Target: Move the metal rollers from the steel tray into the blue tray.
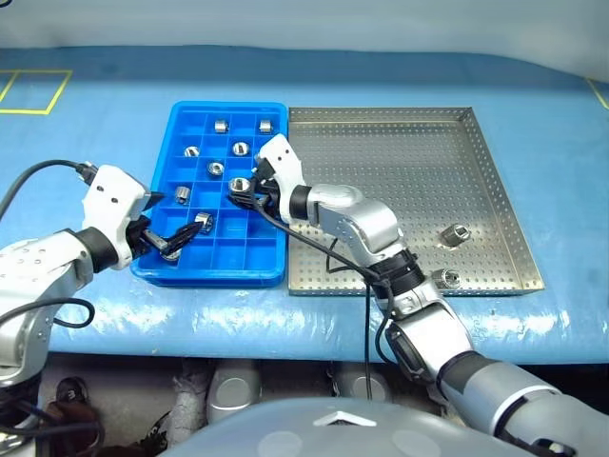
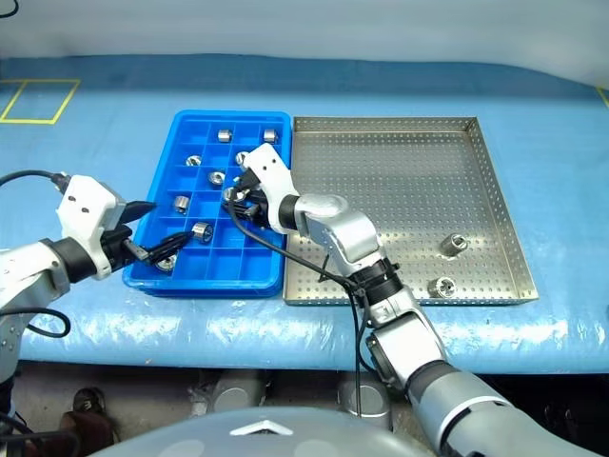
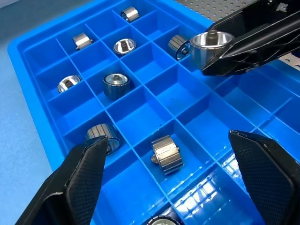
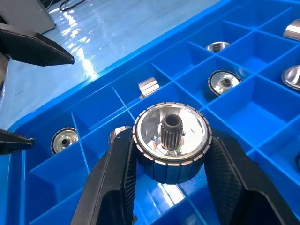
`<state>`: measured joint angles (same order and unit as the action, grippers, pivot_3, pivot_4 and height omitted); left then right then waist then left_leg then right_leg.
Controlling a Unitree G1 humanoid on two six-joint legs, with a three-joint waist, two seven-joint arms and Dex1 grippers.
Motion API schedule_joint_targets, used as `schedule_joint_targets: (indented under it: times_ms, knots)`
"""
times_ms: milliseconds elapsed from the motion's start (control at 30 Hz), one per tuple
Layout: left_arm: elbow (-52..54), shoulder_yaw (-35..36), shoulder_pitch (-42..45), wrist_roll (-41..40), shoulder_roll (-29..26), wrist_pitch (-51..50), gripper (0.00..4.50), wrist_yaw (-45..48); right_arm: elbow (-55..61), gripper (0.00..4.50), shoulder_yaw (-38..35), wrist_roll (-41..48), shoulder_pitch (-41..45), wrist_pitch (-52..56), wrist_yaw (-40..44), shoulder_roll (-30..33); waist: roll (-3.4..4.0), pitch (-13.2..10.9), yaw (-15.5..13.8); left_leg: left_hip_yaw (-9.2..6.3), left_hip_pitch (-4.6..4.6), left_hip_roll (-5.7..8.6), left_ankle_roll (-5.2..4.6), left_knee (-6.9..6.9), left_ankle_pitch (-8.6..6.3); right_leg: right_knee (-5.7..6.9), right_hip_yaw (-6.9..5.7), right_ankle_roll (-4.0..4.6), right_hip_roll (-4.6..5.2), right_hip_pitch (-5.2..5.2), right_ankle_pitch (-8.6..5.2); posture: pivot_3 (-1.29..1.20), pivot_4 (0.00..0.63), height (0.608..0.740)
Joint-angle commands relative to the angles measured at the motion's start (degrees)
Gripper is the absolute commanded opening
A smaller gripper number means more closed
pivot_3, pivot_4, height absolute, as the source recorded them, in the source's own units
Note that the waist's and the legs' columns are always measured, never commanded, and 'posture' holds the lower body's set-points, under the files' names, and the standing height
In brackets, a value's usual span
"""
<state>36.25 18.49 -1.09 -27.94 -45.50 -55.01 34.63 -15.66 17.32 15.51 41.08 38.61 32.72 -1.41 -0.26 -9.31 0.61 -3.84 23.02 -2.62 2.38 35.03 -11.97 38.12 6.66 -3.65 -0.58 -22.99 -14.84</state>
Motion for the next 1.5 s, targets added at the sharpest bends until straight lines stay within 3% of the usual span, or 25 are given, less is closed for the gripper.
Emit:
schedule_joint_targets:
  times_ms: [33,233,433,600,833,1067,1267,1500]
  knots:
    - [2.2,0.3,0.1,-0.7,0.2,-0.3,4.5,-1.0,-4.0,1.7,-0.8,-0.8,3.4,-3.3,1.3,-1.4,0.0,0.0,-0.1,-0.01,0.0,0.0,0.0,0.0,0.0,0.0,-0.01,0.01,0.0,0.0,0.0,0.2,0.15,0.74]
    - [2.2,-1.8,1.4,-1.3,1.3,-0.4,4.5,-2.1,-13.1,1.7,-2.0,-3.0,6.6,-6.6,0.8,-2.6,0.0,0.0,-0.1,-0.03,0.0,0.0,0.0,-0.02,0.0,0.01,-0.04,0.06,0.0,0.0,0.0,0.2,0.15,0.74]
    - [1.6,-3.8,2.6,-1.8,1.7,-0.1,4.5,-2.7,-11.2,3.69,-2.8,-4.0,5.6,-8.2,0.6,-1.8,0.0,0.0,-0.1,-0.08,0.0,0.0,0.01,-0.01,0.0,0.03,-0.08,0.11,0.0,0.01,0.03,0.18,0.15,0.74]
    - [0.5,-7.6,5.7,-2.6,3.7,0.9,4.5,-2.5,2.1,3.69,-5.6,-2.9,0.6,-5.3,-2.1,0.9,0.0,0.0,-0.1,-0.14,0.07,0.04,0.02,0.0,0.0,0.01,-0.13,0.11,0.04,0.01,0.03,0.15,0.15,0.74]
    - [-4.3,-20.3,16.1,-2.6,15.1,4.9,4.5,-2.0,34.7,3.69,-13.9,-8.0,-17.1,6.3,-11.2,16.3,0.05,0.1,-0.7,-0.32,0.36,0.16,0.05,0.11,0.02,-0.16,-0.3,0.19,0.15,-0.02,0.11,0.03,0.15,0.74]
    - [-15.5,-32.4,24.8,1.4,21.8,11.1,4.5,2.9,56.6,3.69,-25.8,-8.6,-32.4,20.9,-16.0,23.8,0.2,0.2,2.9,-0.31,0.51,0.11,0.04,0.15,0.02,0.03,-0.22,0.1,0.03,-0.3,0.02,-0.12,0.15,0.74]
    - [-25.5,-38.4,30.7,4.7,27.6,16.8,4.5,7.4,58.7,3.69,-30.8,-9.7,-39.4,24.8,-19.7,23.3,0.27,0.2,6.9,-0.15,0.49,0.11,0.03,0.36,0.02,0.1,-0.02,-0.11,0.0,-0.28,0.04,-0.23,0.15,0.74]
    - [-28.6,-40.6,33.5,6.4,30.9,18.6,4.5,9.8,53.6,3.69,-31.4,-9.1,-39.2,22.4,-23.1,17.8,0.31,0.2,11.1,0.11,0.5,0.12,0.02,0.56,0.01,0.09,0.31,-0.38,-0.01,-0.27,0.19,-0.27,0.15,0.74]
